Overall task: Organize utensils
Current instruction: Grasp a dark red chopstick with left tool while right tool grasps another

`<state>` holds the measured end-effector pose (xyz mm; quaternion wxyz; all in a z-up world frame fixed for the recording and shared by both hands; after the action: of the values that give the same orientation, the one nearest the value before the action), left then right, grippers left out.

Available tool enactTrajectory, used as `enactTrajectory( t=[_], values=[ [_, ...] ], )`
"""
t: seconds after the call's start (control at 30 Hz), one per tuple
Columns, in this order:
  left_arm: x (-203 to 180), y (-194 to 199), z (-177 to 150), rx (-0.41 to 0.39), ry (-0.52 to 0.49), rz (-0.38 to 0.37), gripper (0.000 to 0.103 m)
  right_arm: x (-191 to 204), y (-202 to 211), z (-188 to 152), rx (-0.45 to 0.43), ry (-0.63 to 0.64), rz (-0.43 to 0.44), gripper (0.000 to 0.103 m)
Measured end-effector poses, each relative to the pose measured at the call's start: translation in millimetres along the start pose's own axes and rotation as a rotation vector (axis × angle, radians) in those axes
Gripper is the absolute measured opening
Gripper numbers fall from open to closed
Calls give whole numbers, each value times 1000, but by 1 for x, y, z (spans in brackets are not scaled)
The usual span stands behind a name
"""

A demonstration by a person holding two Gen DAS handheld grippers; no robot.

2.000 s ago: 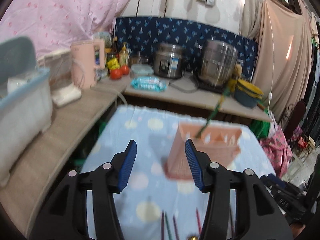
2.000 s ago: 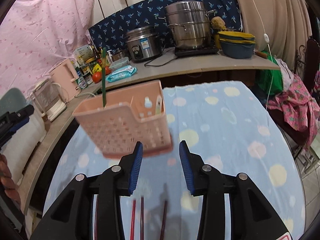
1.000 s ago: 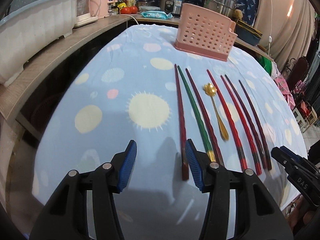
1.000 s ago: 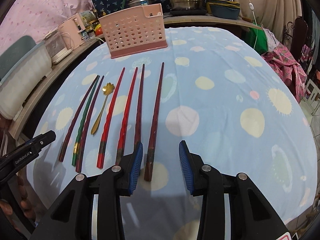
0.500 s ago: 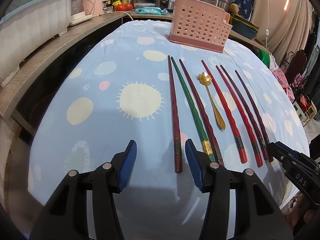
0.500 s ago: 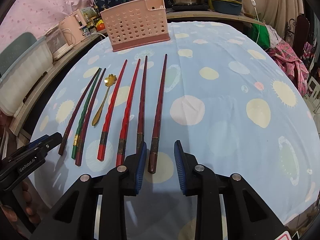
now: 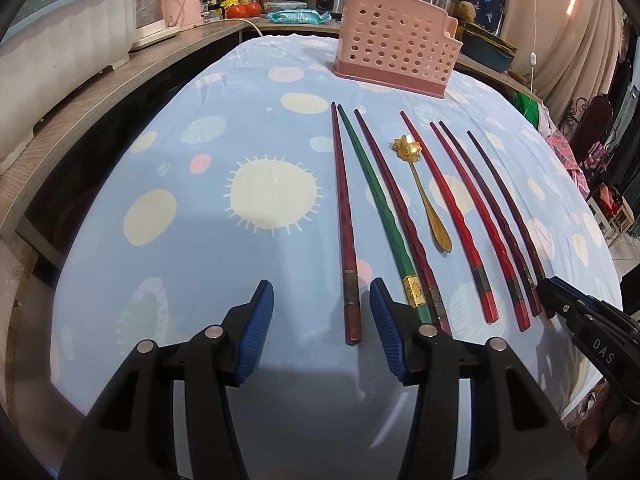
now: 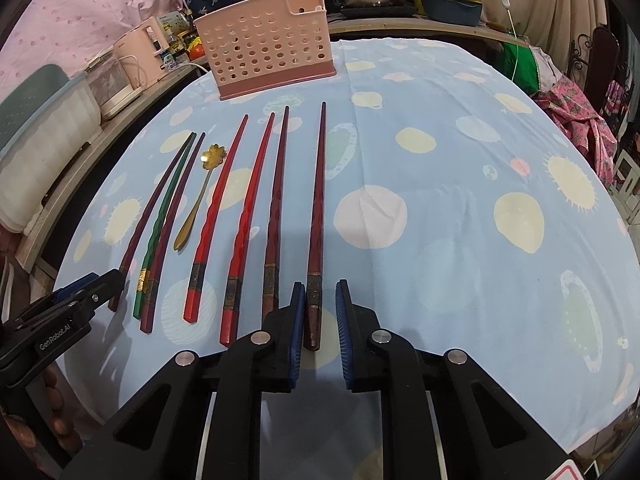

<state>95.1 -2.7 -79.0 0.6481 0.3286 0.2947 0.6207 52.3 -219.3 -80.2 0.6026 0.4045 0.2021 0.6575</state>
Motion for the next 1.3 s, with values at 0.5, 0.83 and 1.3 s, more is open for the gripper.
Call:
enactTrajectory(
  t=[0.5,0.83,1.3],
  values=[
    [-3,-2,1,3,-8,-14,19,0,-1,0,-1,1,-1,14],
    [-3,-3,1,10,-6,-46,7,0,-2,0,-2,1,2,14],
    [0,6,2,3,7,-58,7,0,3,1,-8,-4,23,7]
  ],
)
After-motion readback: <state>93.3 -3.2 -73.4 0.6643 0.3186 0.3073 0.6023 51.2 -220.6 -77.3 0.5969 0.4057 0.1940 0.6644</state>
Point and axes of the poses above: each gripper's, at about its wrist camera, not at the fingertips, and y roughly against the way its jaws point, x to its left, z to its top, the point moved 1 cm from there along -y, roughly the way its jaws point, and after that the axes turned 8 degrees about z, right-handed, at the moved point
